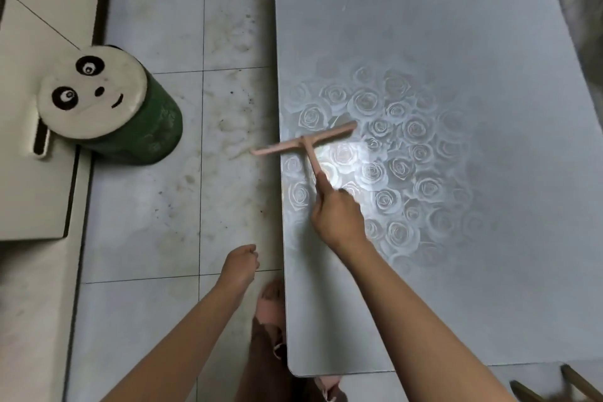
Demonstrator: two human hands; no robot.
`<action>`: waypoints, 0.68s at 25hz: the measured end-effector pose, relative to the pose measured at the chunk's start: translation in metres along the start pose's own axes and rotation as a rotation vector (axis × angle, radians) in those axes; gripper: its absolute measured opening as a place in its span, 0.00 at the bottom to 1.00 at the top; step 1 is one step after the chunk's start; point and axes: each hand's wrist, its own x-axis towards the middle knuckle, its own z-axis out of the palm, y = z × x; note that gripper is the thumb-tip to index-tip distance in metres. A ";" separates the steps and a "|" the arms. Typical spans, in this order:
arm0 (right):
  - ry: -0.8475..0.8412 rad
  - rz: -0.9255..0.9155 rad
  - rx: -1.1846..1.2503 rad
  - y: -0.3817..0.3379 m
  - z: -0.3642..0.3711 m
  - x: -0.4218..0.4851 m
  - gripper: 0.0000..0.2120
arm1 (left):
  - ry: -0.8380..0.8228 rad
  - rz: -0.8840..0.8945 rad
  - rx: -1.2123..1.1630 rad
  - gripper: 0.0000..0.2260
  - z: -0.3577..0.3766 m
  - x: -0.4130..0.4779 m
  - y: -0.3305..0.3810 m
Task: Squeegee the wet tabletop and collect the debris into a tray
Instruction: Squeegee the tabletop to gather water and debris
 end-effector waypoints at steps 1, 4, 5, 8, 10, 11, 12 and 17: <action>0.016 0.014 0.026 -0.006 -0.002 0.012 0.23 | 0.001 0.000 0.005 0.10 -0.001 0.003 -0.001; 0.133 0.003 0.036 0.017 -0.001 -0.048 0.23 | -0.043 0.011 0.012 0.09 -0.004 0.009 0.001; 0.175 0.013 0.045 0.026 0.000 -0.086 0.23 | -0.057 0.028 0.022 0.09 -0.005 0.010 0.007; 0.169 0.187 0.095 0.048 -0.002 -0.128 0.21 | -0.126 0.124 0.139 0.13 -0.005 0.019 0.031; 0.125 0.199 0.037 0.046 -0.010 -0.088 0.21 | -0.158 0.185 0.224 0.20 -0.001 0.026 0.053; 0.115 0.176 0.043 0.038 -0.015 -0.063 0.21 | -0.163 0.225 0.272 0.21 0.000 0.029 0.063; 0.130 0.147 0.044 0.029 -0.022 -0.034 0.22 | -0.167 0.267 0.317 0.22 0.001 0.033 0.072; 0.162 0.177 0.129 -0.025 -0.067 0.126 0.19 | -0.184 0.445 0.503 0.24 0.011 0.046 0.101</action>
